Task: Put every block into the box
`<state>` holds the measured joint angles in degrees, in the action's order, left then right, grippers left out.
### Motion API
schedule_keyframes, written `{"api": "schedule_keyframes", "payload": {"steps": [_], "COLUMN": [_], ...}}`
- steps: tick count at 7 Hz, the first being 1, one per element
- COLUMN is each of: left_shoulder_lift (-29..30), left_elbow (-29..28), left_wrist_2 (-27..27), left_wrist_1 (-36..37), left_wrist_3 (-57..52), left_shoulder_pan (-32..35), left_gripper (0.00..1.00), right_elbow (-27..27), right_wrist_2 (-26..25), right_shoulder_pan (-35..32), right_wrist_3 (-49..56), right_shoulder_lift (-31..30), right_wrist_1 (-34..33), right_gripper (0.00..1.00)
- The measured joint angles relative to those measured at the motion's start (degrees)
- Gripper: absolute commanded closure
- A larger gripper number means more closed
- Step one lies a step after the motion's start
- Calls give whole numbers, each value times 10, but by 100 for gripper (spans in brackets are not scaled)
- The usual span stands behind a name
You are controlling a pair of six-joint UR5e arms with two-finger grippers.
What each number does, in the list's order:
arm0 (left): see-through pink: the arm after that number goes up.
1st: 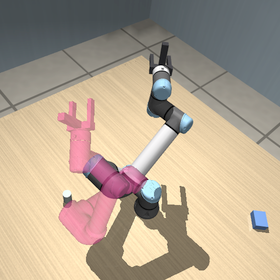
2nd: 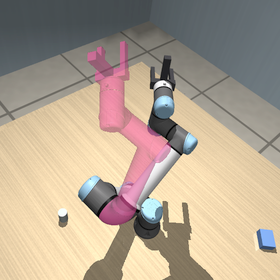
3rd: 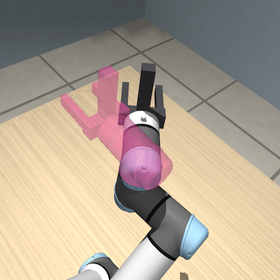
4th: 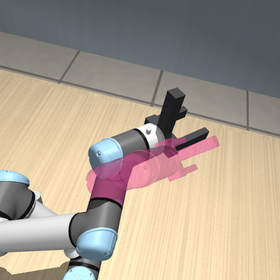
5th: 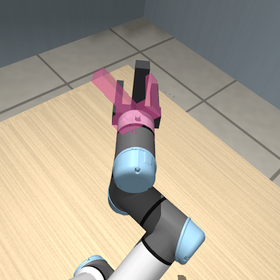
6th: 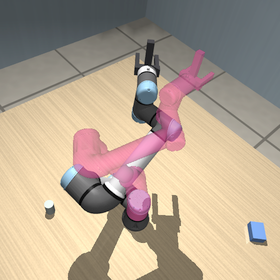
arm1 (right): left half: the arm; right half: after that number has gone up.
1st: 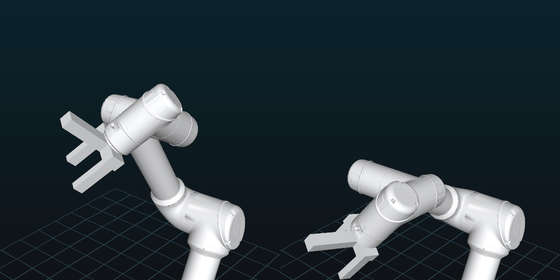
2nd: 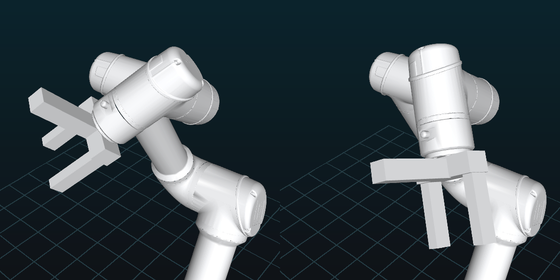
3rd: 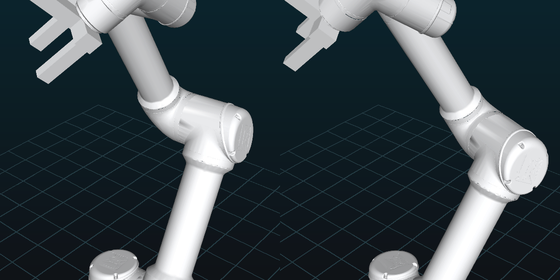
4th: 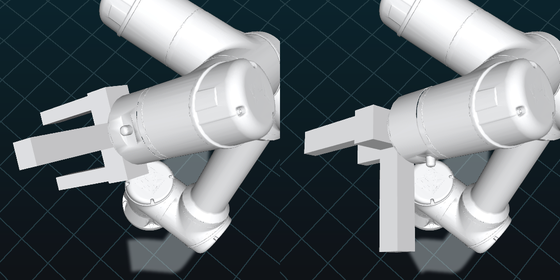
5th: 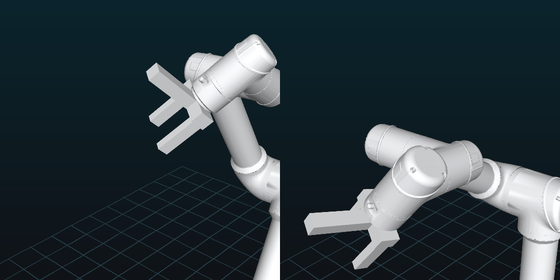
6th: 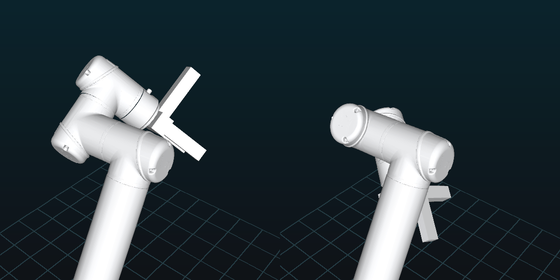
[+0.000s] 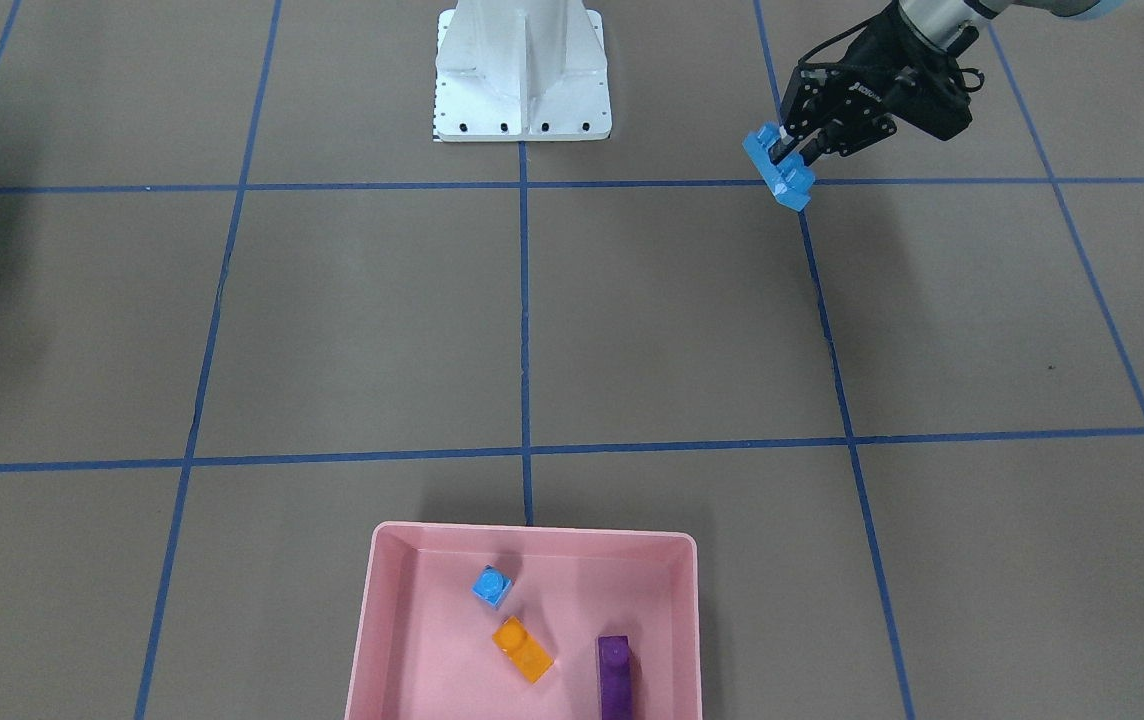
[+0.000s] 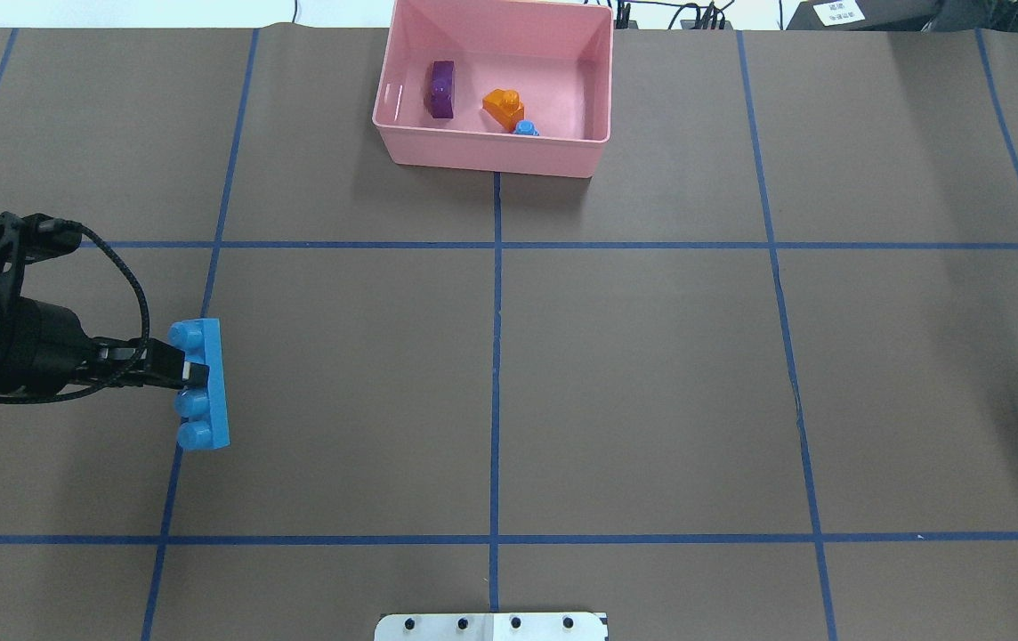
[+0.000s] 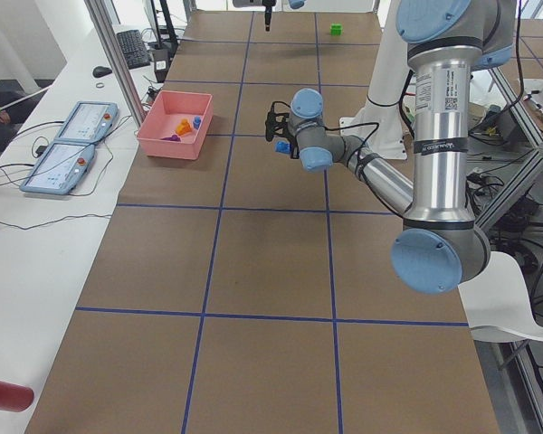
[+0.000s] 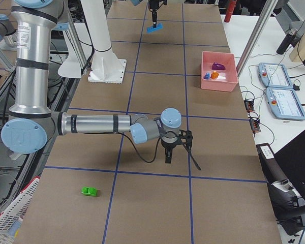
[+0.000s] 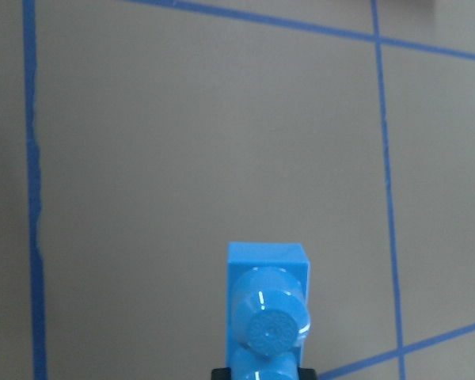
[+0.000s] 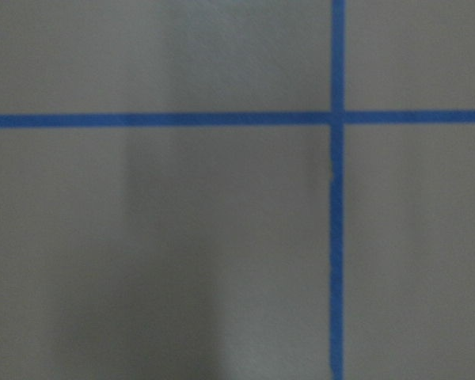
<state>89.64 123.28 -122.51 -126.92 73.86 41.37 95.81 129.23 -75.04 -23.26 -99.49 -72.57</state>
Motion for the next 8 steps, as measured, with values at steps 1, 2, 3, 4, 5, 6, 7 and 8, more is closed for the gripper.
{"api": "schedule_keyframes", "payload": {"steps": [1, 2, 3, 4, 5, 6, 7, 8], "left_shoulder_lift": [35, 69, 96, 110, 123, 145, 183, 225], "left_elbow": [-16, -31, -44, -51, -55, -67, -96, -129], "left_wrist_2": [2, 4, 5, 6, 15, 34, 55, 70], "left_wrist_1": [0, 0, 0, 0, -1, 0, 0, 0], "left_wrist_3": [24, 49, 63, 69, 72, 73, 80, 92], "left_shoulder_pan": [8, 18, 29, 35, 37, 38, 39, 38], "left_gripper": [100, 100, 100, 100, 100, 100, 100, 100], "right_elbow": [2, 3, 4, 4, 4, 3, 2, 0], "right_wrist_2": [-13, -13, 1, 15, 24, 28, 31, 34], "right_shoulder_pan": [0, 1, 4, 8, 11, 13, 16, 20], "right_wrist_3": [5, 17, 34, 60, 91, 117, 135, 148], "right_shoulder_lift": [-41, -78, -111, -142, -172, -197, -217, -231], "right_wrist_1": [3, 4, 3, 3, 3, 3, 3, 3], "right_gripper": [0, 0, 0, 0, 0, 0, 0, 0]}}
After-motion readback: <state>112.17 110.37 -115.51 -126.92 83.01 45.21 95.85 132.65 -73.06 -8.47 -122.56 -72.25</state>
